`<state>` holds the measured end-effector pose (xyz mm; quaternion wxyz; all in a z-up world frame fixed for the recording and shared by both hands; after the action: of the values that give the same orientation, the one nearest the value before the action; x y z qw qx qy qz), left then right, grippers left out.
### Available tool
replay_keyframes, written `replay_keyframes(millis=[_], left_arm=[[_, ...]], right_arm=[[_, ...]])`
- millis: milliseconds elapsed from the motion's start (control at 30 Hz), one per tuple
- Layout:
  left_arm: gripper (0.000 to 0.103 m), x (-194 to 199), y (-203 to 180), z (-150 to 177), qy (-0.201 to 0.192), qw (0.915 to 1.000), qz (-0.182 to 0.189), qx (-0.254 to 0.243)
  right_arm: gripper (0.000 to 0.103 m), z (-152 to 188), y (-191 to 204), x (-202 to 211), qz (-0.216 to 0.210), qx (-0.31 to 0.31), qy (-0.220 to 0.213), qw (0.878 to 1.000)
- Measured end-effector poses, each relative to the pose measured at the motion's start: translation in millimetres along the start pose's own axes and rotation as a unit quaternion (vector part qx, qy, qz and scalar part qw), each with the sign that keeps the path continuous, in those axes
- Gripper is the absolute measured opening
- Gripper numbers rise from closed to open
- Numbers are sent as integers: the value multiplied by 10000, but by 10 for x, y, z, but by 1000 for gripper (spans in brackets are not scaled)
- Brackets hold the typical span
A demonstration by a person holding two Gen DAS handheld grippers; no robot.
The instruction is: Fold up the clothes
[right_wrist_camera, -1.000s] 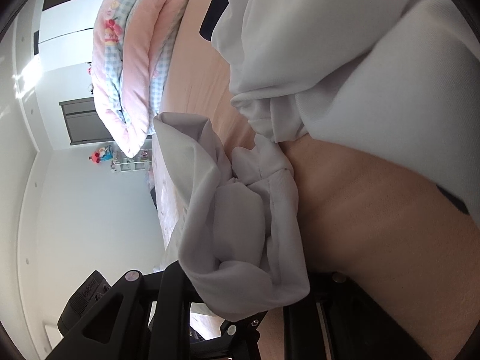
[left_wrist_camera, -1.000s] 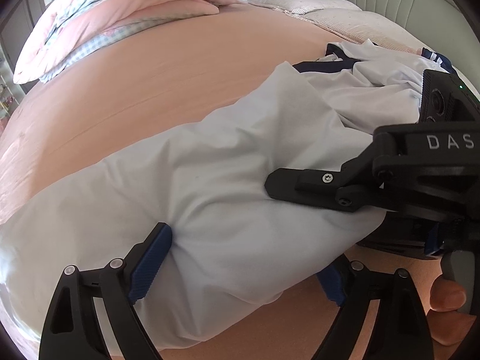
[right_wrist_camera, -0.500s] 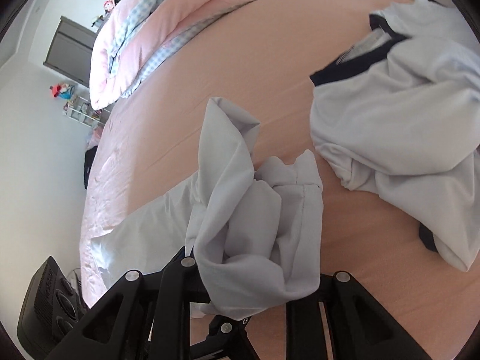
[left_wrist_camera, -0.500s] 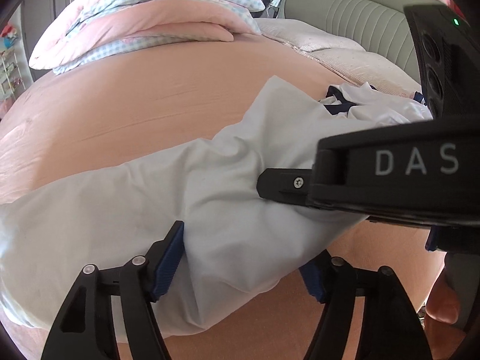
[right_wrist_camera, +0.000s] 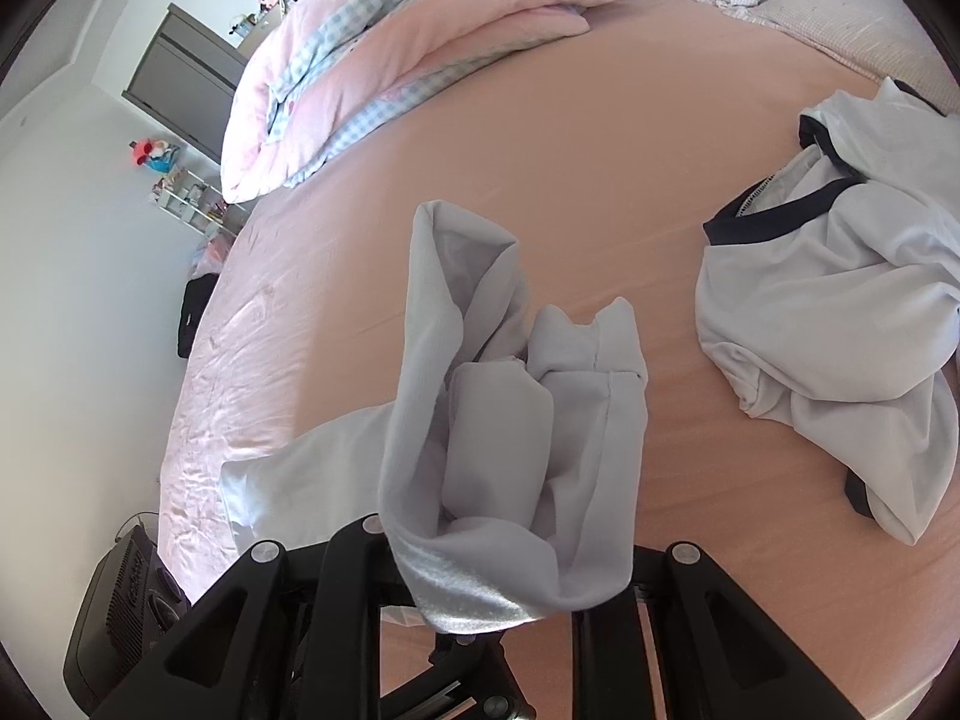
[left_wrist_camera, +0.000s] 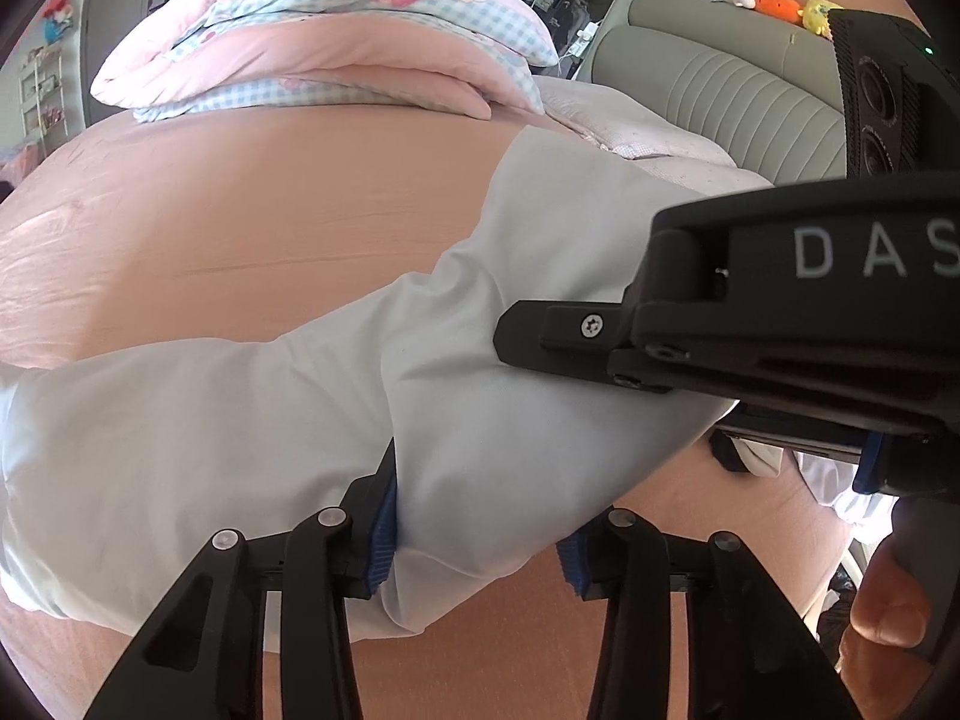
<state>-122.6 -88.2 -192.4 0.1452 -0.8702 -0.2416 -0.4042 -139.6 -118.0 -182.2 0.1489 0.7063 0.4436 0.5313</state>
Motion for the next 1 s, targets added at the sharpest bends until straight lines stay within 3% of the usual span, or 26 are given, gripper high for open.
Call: replay_keyframes(millis=[200, 500, 667, 833, 900, 1000], left_arm=[[38, 16, 96, -126, -73, 9980, 248, 571], [33, 99, 390, -187, -130, 9893, 647, 1303], [31, 109, 555, -211, -148, 9774, 1020, 1846], [31, 54, 765, -173, -55, 9518, 1584, 2628], [31, 57, 812, -165, -83, 9468, 1637, 2770], [31, 73, 825, -175, -153, 9457, 1649, 2795]], right_arm=[[18, 9, 250, 52, -38, 358, 32, 9993], [18, -50, 848, -226, 470, 1093, 297, 9924], [18, 26, 1133, -355, 767, 1460, 423, 9854], [18, 129, 1316, -422, 918, 1816, 475, 9779], [18, 150, 1373, -473, 977, 1935, 526, 9748], [18, 192, 1473, -549, 1050, 2126, 618, 9695]])
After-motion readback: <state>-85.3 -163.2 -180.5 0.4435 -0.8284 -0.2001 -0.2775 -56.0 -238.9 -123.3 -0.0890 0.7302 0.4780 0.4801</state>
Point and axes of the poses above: each gripper's, at about its wrist camera, not at the fingertips, and x roughly against the way its jaws point, y to its left, z to its underside, the point moved 3 cm from there along -x, roughly the way its jaws point, and after that the axes turned 12 degrees about -z, right-handed, at the moved point
